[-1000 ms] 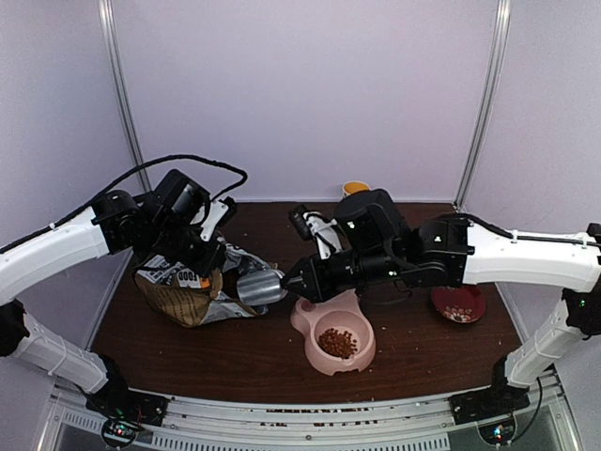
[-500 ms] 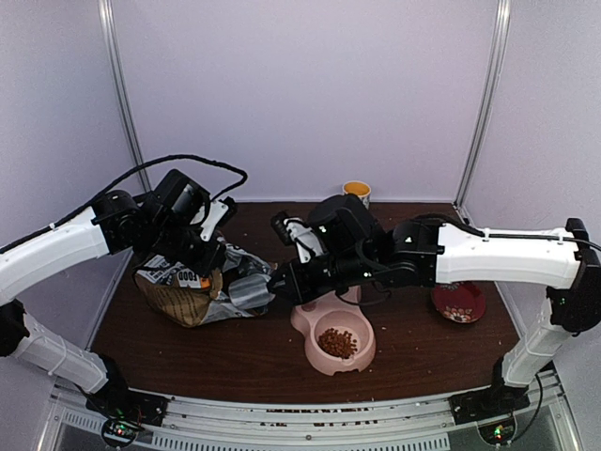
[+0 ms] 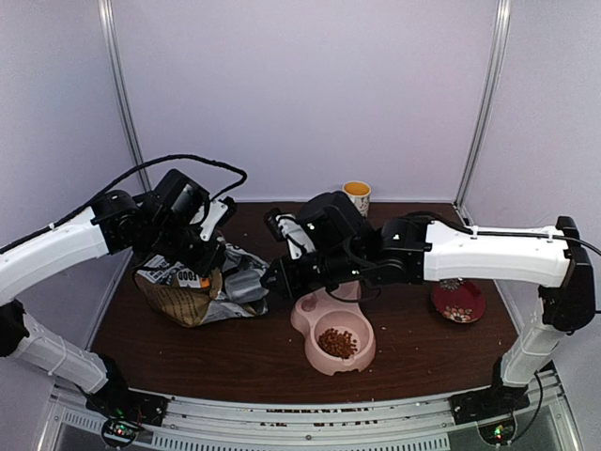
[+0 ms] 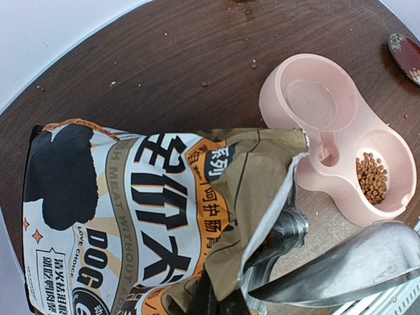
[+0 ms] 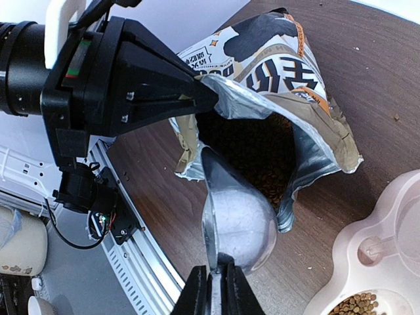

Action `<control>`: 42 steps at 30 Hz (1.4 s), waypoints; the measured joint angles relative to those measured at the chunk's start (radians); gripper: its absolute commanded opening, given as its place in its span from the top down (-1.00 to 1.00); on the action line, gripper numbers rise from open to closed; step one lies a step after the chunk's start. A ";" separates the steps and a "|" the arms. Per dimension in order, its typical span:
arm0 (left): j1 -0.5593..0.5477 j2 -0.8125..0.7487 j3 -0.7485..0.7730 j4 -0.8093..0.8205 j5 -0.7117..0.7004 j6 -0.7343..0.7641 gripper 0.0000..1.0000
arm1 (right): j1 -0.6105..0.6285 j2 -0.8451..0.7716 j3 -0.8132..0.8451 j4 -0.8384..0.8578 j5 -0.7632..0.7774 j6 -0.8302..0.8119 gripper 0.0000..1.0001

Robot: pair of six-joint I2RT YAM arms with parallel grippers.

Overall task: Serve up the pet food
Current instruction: Insert the spatula at the center of the board.

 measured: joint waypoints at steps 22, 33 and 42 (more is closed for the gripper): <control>0.001 -0.006 -0.002 0.000 0.000 0.000 1.00 | 0.000 0.076 0.063 -0.005 0.036 -0.008 1.00; 0.002 -0.008 -0.002 0.000 -0.001 0.000 1.00 | 0.000 0.158 0.150 -0.020 0.072 -0.016 1.00; 0.002 -0.011 -0.002 0.000 -0.002 0.000 1.00 | 0.000 0.236 0.182 -0.013 0.149 -0.016 1.00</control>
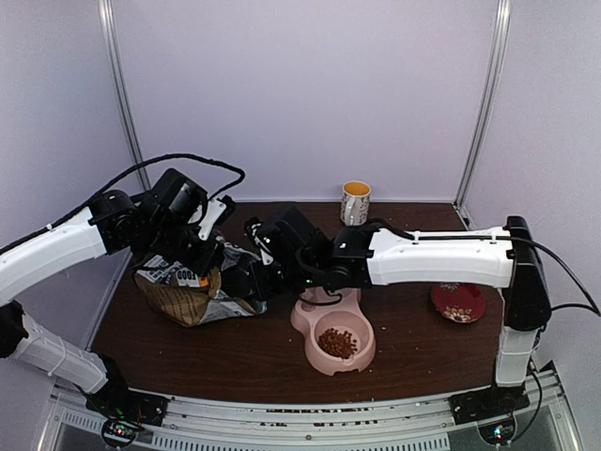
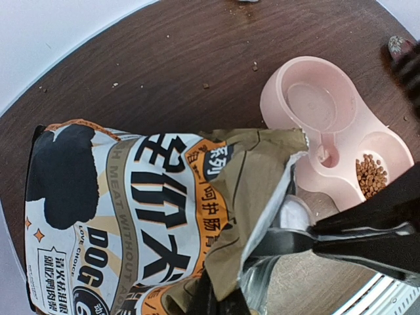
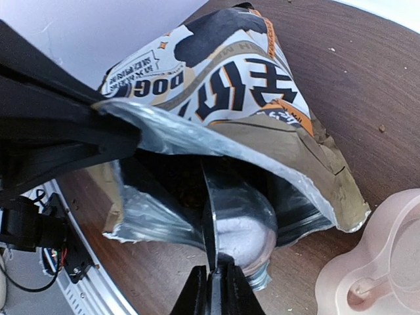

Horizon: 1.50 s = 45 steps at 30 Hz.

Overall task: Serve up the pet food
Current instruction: Insert the spatula at the center of the board.

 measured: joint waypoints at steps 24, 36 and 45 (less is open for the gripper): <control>0.016 -0.018 -0.015 -0.001 0.001 0.000 1.00 | 0.002 0.395 0.305 0.110 0.164 0.038 1.00; 0.019 -0.020 -0.030 -0.009 0.003 0.000 1.00 | -0.003 0.374 0.201 0.254 -0.003 0.113 1.00; 0.018 -0.020 -0.030 -0.019 0.006 0.000 1.00 | -0.016 0.322 0.062 0.419 -0.129 0.207 1.00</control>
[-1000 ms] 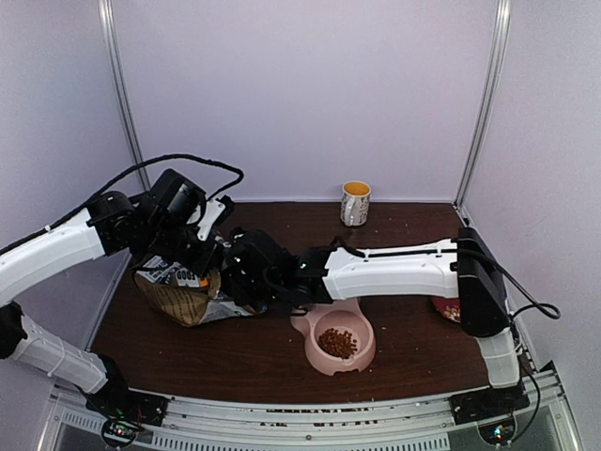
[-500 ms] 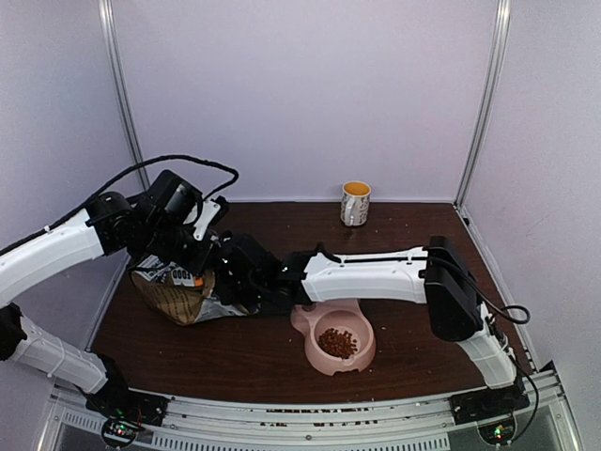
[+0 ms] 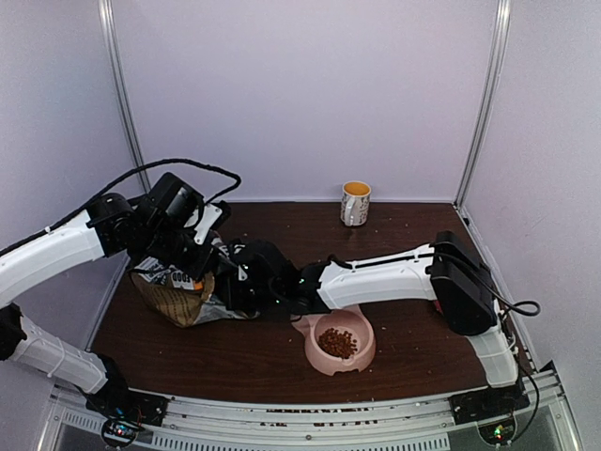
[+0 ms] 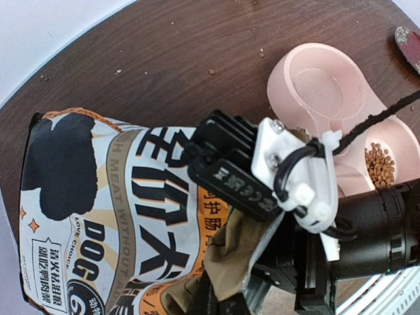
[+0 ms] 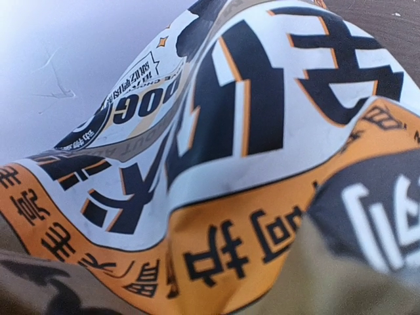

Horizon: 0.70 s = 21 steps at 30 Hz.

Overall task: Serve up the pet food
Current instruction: Insert the spatula at the center of the board.

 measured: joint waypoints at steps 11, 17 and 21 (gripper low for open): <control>-0.002 -0.002 0.000 -0.003 0.000 0.000 1.00 | -0.015 -0.054 -0.111 0.111 -0.087 0.073 1.00; -0.002 -0.008 0.000 -0.003 -0.001 0.000 1.00 | -0.027 -0.076 -0.157 0.159 -0.119 0.111 1.00; -0.002 -0.009 0.000 -0.003 -0.004 0.000 1.00 | -0.033 -0.108 -0.194 0.169 -0.127 0.119 1.00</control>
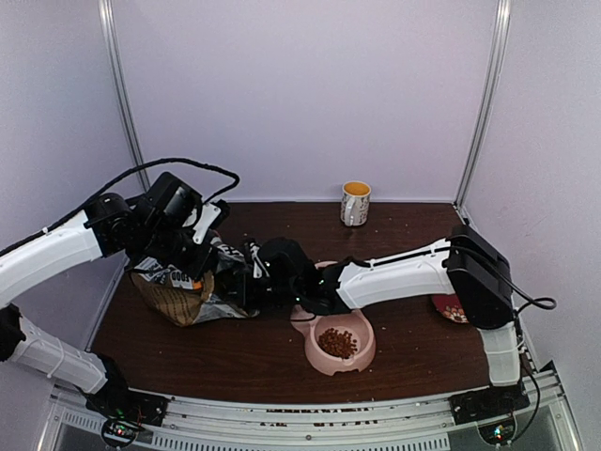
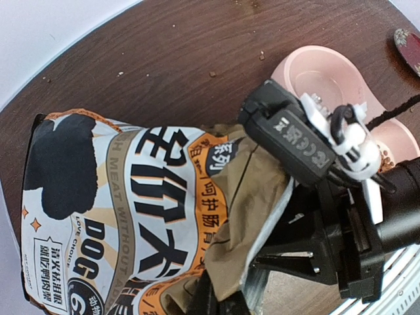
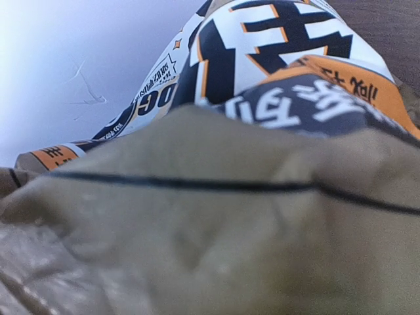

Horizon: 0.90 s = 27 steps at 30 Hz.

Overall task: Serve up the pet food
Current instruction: Insert the spatula at the center of the board, then collect the pet food from the pet food bag.

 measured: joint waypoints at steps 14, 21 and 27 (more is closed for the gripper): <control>0.000 -0.003 0.000 0.004 -0.009 0.000 1.00 | -0.018 -0.089 -0.101 0.021 -0.010 0.028 1.00; 0.000 -0.008 0.000 0.005 -0.013 0.000 1.00 | -0.028 -0.113 -0.152 0.069 -0.029 0.072 1.00; 0.000 -0.016 0.000 0.007 -0.026 0.000 1.00 | -0.039 -0.142 -0.199 0.113 -0.047 0.115 1.00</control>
